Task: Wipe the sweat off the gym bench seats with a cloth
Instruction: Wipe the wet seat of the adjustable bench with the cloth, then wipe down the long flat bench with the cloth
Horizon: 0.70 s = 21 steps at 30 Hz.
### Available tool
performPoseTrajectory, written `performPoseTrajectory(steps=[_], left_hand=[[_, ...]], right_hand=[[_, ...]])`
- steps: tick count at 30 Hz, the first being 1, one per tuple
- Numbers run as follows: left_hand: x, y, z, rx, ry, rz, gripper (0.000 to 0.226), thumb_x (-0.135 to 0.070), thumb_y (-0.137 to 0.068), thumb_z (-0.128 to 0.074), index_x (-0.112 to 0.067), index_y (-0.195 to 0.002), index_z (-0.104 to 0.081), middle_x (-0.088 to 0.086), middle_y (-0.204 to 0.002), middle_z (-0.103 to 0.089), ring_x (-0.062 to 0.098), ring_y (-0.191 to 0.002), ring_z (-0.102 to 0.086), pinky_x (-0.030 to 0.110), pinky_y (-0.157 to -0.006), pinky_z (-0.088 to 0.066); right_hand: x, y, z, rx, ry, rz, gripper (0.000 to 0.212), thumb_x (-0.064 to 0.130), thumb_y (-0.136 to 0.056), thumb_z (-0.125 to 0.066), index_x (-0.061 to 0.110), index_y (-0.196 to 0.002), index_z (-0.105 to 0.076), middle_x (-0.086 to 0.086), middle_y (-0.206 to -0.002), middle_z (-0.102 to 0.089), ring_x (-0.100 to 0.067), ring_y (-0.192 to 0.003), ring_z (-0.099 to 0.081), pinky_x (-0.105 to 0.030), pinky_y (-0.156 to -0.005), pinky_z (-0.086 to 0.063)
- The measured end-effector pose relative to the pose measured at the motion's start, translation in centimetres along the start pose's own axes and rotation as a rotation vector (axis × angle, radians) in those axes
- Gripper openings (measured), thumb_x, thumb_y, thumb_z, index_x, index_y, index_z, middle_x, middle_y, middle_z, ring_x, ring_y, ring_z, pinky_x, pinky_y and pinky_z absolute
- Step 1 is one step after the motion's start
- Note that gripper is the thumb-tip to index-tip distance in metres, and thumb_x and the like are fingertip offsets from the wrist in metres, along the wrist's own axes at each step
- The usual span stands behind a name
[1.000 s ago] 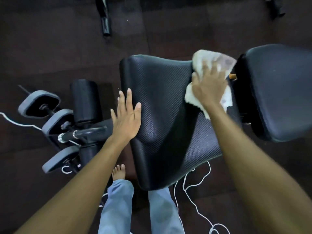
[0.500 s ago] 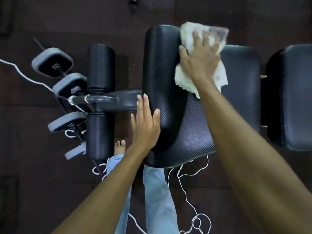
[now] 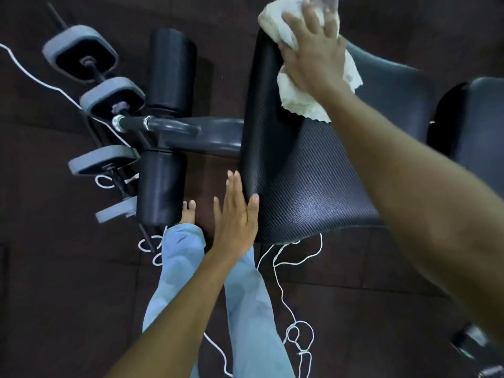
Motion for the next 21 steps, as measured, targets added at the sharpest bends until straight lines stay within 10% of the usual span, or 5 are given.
performPoseTrajectory(steps=[7, 12, 21], left_hand=[[1.6, 2.6, 3.7, 0.143, -0.202, -0.047, 0.064, -0.048, -0.1, -0.026, -0.021, -0.153, -0.002, -0.005, -0.161, -0.007, 0.01, -0.148, 0.0, 0.042, -0.119, -0.002], [7.0, 6.3, 15.6, 0.015, -0.195, 0.122, 0.062, -0.052, -0.094, -0.034, -0.011, -0.14, -0.046, 0.012, -0.136, -0.055, 0.026, -0.132, -0.046, 0.039, -0.109, -0.031], [7.9, 13.7, 35.0, -0.272, -0.262, 0.155, 0.038, -0.038, -0.097, -0.044, -0.017, -0.126, -0.059, 0.005, -0.123, -0.064, 0.024, -0.115, -0.058, 0.037, -0.097, -0.043]], right_hand=[[3.0, 13.9, -1.5, 0.026, -0.002, 0.029, 0.053, 0.043, -0.088, -0.051, 0.027, -0.138, -0.052, -0.004, -0.158, -0.032, -0.041, -0.144, -0.027, -0.058, -0.092, -0.044], [4.8, 18.5, 1.4, 0.152, -0.17, -0.081, 0.046, 0.024, -0.086, -0.06, 0.016, -0.131, -0.056, -0.011, -0.148, -0.045, -0.044, -0.129, -0.039, -0.054, -0.086, -0.05], [24.1, 19.7, 12.5, 0.256, -0.422, 0.116, 0.047, 0.037, -0.077, -0.043, 0.019, -0.116, -0.062, 0.0, -0.125, -0.062, -0.03, -0.119, -0.051, -0.048, -0.091, -0.046]])
Point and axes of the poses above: each hand's wrist, its own y-axis away from the middle knuckle, its own z-axis out of the back of the hand, x = y × z, the point moved 4 cm from there along -y, towards the middle knuckle
